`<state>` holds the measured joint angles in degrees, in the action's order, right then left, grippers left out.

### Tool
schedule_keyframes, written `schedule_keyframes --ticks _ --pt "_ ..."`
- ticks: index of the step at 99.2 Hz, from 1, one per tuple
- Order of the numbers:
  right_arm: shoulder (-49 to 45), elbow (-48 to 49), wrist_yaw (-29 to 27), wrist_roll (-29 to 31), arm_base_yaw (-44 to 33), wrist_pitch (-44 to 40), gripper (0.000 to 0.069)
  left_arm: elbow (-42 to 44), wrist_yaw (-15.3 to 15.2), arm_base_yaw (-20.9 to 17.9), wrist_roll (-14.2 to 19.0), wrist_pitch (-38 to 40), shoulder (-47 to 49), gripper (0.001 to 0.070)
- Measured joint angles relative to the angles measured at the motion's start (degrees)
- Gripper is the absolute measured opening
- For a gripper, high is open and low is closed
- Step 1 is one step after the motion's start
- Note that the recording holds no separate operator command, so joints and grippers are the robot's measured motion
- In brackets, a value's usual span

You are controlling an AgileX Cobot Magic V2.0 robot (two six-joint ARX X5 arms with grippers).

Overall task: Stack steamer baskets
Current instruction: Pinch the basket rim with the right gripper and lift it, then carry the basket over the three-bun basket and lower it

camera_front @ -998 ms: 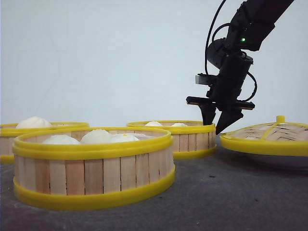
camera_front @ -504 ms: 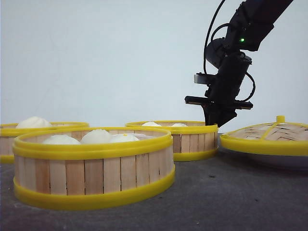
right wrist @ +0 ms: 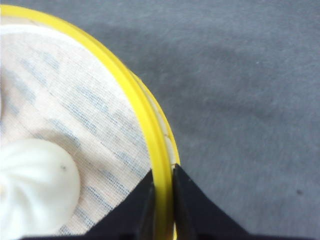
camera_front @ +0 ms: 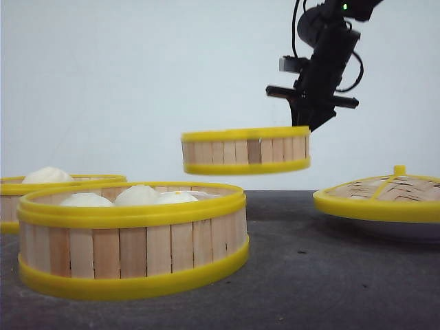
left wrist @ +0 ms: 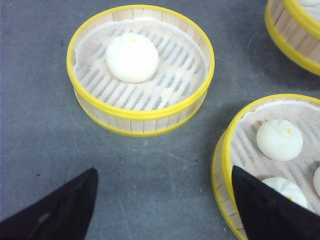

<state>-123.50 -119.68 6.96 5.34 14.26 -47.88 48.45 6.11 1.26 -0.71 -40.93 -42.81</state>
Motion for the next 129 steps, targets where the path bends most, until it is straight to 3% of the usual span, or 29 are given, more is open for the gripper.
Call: schedule_keyframes --ticks 39,64,79,101,129 --pt "9.75 2.21 2.73 -2.03 3.1 -10.54 0.0026 0.0 0.0 -0.02 -0.02 -0.02 0.0 0.0519" --pt "23.02 23.17 2.69 -2.16 7.13 0.28 0.0026 0.0 0.0 -0.02 -0.02 0.02 0.0 0.0518" --pt "32.37 33.64 2.75 -2.4 9.42 1.46 0.0026 0.0 0.0 -0.02 -0.02 0.07 -0.07 0.0518" --pt "40.09 42.93 2.89 -2.58 12.33 2.75 0.0026 0.0 0.0 -0.02 -0.02 0.07 -0.35 0.0518" --pt "40.76 47.89 2.56 -2.97 17.25 4.72 0.0026 0.0 -0.04 -0.02 -0.02 0.09 -0.35 0.0518"
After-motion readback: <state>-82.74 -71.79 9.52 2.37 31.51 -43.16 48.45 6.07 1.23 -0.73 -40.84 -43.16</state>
